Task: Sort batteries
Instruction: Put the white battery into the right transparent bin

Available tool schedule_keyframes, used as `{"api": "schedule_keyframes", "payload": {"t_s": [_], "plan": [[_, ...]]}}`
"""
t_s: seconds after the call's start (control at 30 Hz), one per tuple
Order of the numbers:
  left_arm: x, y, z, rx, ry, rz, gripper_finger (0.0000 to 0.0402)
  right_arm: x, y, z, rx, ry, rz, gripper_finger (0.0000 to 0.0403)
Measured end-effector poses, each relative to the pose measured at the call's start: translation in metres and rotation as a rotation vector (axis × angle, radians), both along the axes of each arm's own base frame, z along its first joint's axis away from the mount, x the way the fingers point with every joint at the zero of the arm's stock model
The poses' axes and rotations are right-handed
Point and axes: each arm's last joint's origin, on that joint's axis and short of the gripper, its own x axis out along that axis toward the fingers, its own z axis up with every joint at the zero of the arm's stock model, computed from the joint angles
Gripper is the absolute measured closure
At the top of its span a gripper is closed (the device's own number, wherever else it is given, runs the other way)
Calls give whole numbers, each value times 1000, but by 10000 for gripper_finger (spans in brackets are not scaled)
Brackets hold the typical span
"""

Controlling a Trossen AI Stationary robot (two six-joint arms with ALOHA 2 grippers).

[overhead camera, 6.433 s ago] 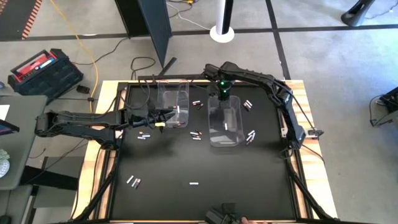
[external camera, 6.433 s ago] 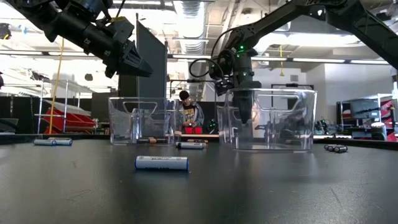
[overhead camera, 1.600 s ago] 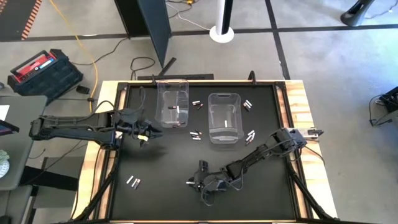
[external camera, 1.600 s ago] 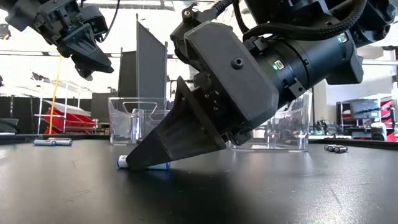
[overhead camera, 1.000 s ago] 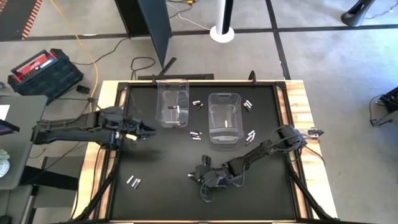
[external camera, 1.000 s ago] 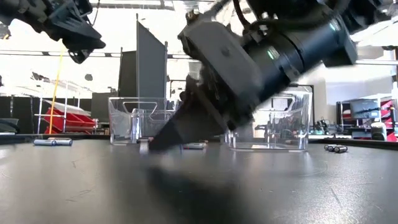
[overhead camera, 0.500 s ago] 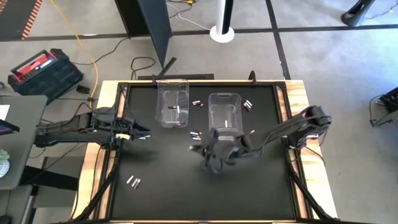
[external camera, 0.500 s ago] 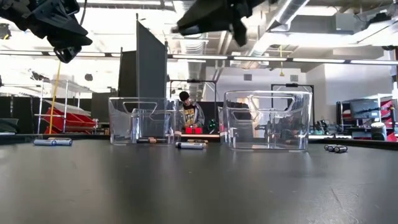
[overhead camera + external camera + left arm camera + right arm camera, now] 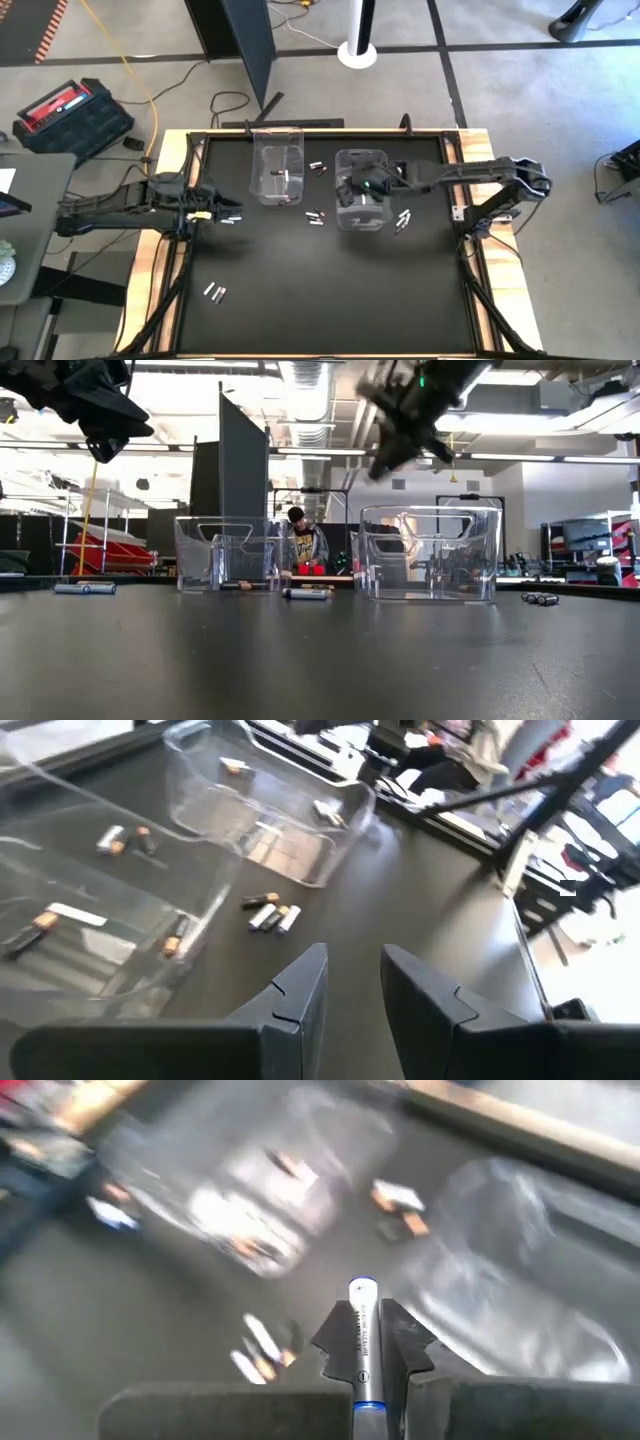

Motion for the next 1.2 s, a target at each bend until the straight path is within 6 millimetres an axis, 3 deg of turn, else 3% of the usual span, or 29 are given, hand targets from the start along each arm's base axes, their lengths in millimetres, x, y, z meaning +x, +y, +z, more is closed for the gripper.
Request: {"api": "schedule_keyframes", "payload": {"t_s": [0.2,0.5,0.8,1.03,1.2], "plan": [[0,4,0,18,1,118,311,-8,-24,-28,162,217,10,377],[9,6,-4,8,54,162,328,7,-47,-74,266,346,82,377],[14,6,-6,-7,83,166,351,15,-54,-108,288,445,90,371],[13,6,-7,-9,89,162,352,18,-53,-114,287,459,89,347],[13,6,-7,7,96,155,352,18,-52,-106,280,420,96,331]]}}
